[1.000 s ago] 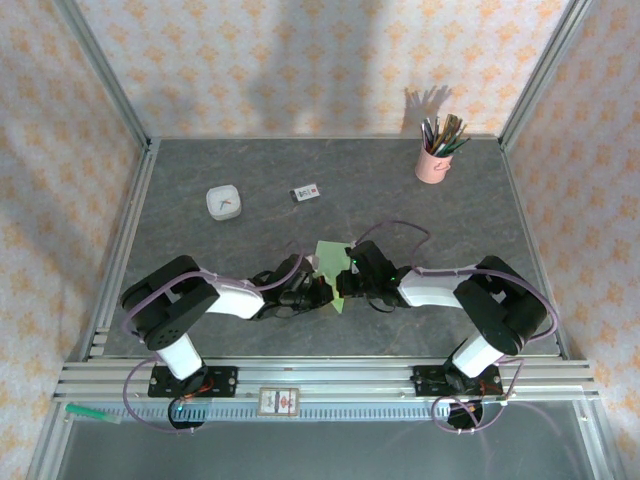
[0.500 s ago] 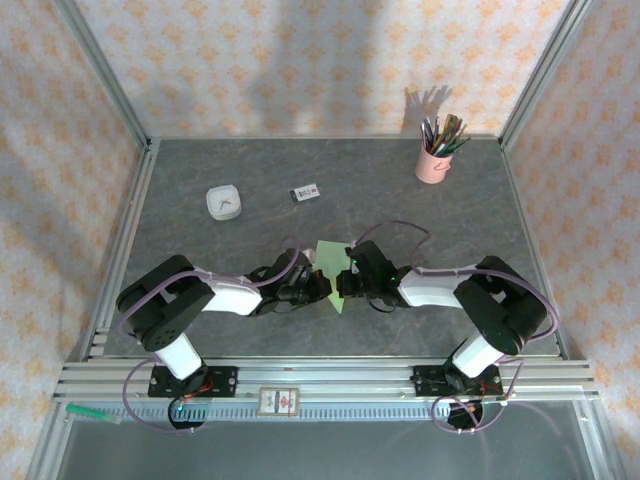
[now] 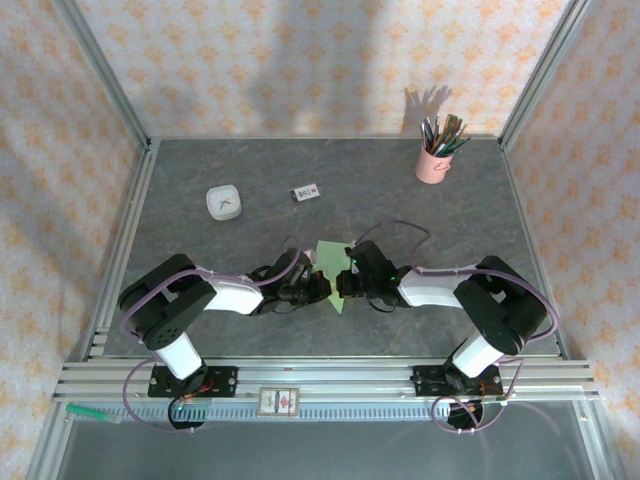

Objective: Fold a paper plane with a square sheet of paper (pick it up from the middle)
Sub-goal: Third fold the triangle at the center of the table.

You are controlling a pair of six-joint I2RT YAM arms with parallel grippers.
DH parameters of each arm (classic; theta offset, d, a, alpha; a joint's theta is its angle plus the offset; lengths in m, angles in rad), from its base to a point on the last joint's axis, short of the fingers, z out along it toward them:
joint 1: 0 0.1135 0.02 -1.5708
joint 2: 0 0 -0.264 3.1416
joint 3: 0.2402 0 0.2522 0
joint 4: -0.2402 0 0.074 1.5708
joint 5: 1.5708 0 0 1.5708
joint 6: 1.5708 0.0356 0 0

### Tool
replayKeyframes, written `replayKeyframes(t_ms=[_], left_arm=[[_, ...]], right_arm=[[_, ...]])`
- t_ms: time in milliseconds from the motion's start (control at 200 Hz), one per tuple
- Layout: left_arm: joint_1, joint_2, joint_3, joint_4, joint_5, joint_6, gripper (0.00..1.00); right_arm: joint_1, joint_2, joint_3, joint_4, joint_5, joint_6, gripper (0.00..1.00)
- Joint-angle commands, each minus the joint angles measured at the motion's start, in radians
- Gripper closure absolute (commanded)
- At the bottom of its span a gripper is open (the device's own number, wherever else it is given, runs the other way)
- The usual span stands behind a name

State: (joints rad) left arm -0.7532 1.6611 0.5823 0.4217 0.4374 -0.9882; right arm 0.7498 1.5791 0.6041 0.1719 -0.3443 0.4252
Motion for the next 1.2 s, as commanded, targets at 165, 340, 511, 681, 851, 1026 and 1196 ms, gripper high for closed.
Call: replayKeyframes(t_ms=[165, 340, 511, 681, 851, 1026, 1196], left_arm=[[0.048, 0.004, 0.019, -0.034, -0.001, 0.053, 0.95], [0.049, 0.044, 0.013, -0.012, 0.017, 0.055, 0.94], [0.051, 0.005, 0.026, -0.045, 0.001, 0.07, 0.94], [0.04, -0.031, 0.027, -0.032, 0.018, 0.055, 0.93], [0.038, 0.02, 0.043, -0.017, 0.035, 0.061, 0.93], [0.038, 0.061, 0.038, -0.014, 0.033, 0.069, 0.93], [0.039, 0.078, 0.021, -0.031, 0.015, 0.079, 0.93]], right_arm=[[-0.01, 0.016, -0.024, -0.141, 0.059, -0.019, 0.99], [-0.01, 0.023, -0.023, -0.138, 0.057, -0.019, 0.99], [-0.01, 0.022, -0.024, -0.14, 0.059, -0.02, 0.99], [-0.01, 0.021, -0.022, -0.141, 0.06, -0.02, 0.98], [-0.01, 0.026, -0.019, -0.14, 0.058, -0.02, 0.98], [-0.011, 0.027, -0.014, -0.147, 0.057, -0.024, 0.98], [-0.011, 0.026, -0.003, -0.15, 0.053, -0.029, 0.97]])
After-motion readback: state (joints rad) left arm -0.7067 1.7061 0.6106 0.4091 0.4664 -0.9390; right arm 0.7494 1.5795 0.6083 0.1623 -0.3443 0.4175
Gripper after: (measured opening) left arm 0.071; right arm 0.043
